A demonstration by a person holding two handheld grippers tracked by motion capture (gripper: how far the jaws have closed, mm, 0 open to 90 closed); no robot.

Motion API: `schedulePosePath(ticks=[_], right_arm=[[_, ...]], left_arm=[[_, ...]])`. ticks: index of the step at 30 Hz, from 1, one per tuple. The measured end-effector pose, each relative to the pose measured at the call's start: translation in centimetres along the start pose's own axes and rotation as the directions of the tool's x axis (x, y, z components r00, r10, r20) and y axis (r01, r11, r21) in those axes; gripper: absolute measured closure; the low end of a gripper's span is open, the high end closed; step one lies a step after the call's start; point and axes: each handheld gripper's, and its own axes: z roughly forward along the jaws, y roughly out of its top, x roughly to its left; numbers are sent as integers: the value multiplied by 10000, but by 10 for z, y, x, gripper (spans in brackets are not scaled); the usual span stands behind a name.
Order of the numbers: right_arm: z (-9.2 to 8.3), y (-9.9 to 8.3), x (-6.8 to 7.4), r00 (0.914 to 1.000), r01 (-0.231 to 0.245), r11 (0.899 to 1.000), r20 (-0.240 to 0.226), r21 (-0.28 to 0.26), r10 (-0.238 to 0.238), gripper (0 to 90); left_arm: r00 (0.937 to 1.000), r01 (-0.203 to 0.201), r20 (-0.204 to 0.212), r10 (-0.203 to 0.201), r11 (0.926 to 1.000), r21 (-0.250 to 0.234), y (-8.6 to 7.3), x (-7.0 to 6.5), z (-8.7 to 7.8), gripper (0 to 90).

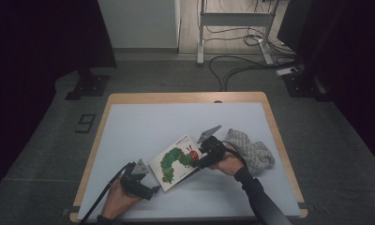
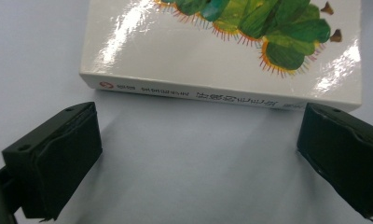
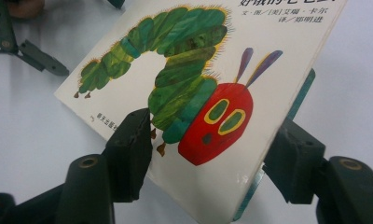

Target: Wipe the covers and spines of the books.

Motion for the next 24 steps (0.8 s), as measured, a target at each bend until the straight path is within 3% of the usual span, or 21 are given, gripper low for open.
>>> schedulePosePath(ticks=[10,24], right_arm=[[-4,-16,1,9999,-76,9999,75,-70,76,417],[-4,-29,4,9996,-160,9994,212,-308,166,439]], left_arm=[[9988,209,454,-195,9993,-303,4,2,-5,0],[9959,121,900,-80,9989,-447,20,-1,-1,30]])
